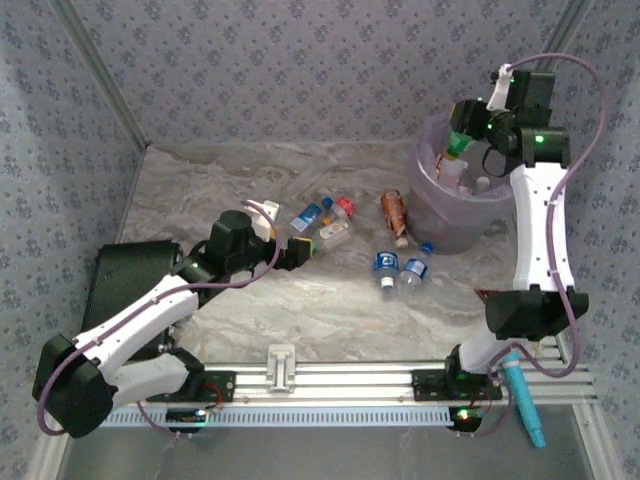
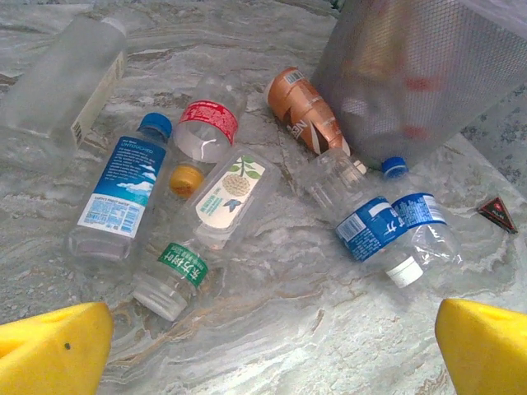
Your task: Put the plastic bottles in the bin
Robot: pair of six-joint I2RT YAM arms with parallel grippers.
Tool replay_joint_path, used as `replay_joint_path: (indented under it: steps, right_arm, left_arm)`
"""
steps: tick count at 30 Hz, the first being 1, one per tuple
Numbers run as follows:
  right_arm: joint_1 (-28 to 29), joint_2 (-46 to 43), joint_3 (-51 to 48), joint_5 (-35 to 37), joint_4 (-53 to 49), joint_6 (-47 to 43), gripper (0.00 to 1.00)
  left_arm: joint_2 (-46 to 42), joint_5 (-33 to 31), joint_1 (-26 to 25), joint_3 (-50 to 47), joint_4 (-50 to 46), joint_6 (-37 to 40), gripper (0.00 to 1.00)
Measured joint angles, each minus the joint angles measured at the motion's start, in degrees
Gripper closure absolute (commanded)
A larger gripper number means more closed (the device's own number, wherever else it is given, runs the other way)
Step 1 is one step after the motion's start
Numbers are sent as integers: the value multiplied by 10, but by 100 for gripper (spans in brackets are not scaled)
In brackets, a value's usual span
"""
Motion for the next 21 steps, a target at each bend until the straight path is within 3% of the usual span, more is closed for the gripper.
replay_joint_path:
  steps: [21]
  right_arm:
    - [-3, 72, -137, -78, 2, 9, 61]
  left_arm:
    - [5, -20, 0, -2, -29, 15, 0]
